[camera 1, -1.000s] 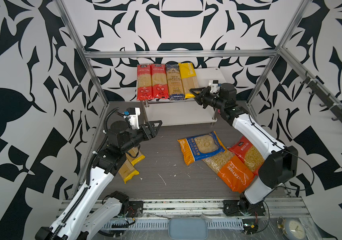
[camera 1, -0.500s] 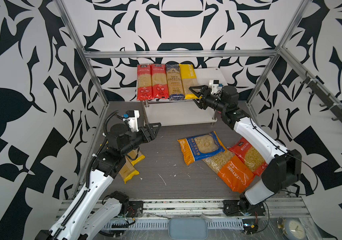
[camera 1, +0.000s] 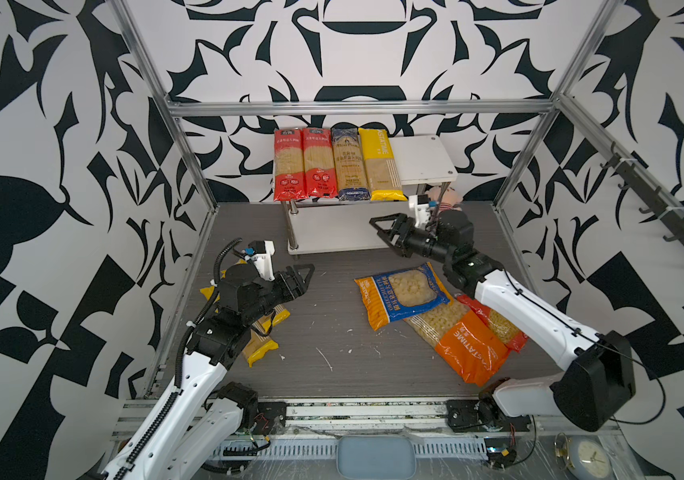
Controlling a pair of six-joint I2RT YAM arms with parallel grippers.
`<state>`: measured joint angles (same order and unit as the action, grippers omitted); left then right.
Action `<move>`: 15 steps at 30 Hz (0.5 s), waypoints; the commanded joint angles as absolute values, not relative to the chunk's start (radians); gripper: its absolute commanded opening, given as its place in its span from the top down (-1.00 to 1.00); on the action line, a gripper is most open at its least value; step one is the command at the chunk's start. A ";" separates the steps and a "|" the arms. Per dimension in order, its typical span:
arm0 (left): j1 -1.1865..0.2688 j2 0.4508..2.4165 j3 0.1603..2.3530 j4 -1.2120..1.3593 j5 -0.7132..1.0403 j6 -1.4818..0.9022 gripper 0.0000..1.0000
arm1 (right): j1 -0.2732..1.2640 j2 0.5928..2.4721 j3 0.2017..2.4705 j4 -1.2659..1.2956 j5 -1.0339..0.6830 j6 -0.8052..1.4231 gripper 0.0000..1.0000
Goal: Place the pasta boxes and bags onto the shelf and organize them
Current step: 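Lower both grippers to the second yellow PASTATIME bag on the table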
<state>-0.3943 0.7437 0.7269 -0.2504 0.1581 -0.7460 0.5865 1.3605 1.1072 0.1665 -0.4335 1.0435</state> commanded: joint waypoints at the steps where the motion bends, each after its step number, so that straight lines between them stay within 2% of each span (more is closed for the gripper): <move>1: -0.370 0.717 0.678 -0.375 0.024 -0.707 -0.41 | 0.767 1.365 1.095 0.110 -0.257 0.835 -0.37; 8: -0.258 0.670 0.553 -0.453 -0.065 -0.756 -0.43 | 0.979 1.660 1.131 0.174 -0.134 0.766 -0.22; 15: -0.143 0.631 0.469 -0.459 -0.072 -0.810 -0.49 | 1.031 1.999 1.369 0.133 -0.151 0.739 -0.21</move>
<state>-0.1658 0.6491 0.4858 -0.4355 -0.0502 -0.7822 1.0271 1.9656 1.2610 0.1211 -0.1730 0.7788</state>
